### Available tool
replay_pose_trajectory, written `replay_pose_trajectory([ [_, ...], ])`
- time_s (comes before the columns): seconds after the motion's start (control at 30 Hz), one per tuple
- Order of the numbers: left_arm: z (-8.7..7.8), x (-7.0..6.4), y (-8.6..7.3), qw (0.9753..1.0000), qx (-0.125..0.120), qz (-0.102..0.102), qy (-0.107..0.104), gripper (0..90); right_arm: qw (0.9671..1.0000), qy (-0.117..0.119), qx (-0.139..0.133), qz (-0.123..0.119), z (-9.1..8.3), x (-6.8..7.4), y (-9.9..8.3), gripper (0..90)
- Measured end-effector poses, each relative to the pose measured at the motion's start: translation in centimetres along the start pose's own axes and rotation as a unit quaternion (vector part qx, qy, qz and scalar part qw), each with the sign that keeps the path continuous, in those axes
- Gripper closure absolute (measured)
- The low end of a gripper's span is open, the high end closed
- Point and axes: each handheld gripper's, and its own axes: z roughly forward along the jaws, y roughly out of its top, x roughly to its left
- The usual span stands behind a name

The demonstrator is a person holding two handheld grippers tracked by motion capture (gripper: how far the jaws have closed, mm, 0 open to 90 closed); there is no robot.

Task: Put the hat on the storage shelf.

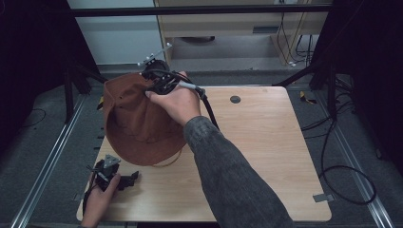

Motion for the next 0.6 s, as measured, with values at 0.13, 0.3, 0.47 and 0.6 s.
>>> replay_pose_trajectory([
  [0.13,0.00,0.00,0.00,1.0000,0.000,0.001,0.000,0.0,1.0000,0.001,0.002,-0.002,0.27,0.06,-0.11,87.3],
  [0.3,0.00,0.02,0.01,1.0000,0.000,0.001,0.000,0.0,1.0000,0.002,0.003,-0.001,0.40,0.12,-0.12,86.6],
  [0.47,0.00,0.02,0.01,1.0000,0.000,0.002,0.001,0.0,1.0000,0.002,0.004,-0.001,0.56,0.19,-0.13,85.9],
  [0.6,0.00,0.01,0.00,1.0000,0.000,0.001,0.000,0.0,1.0000,0.002,0.005,0.002,0.53,-0.01,-0.24,85.1],
])
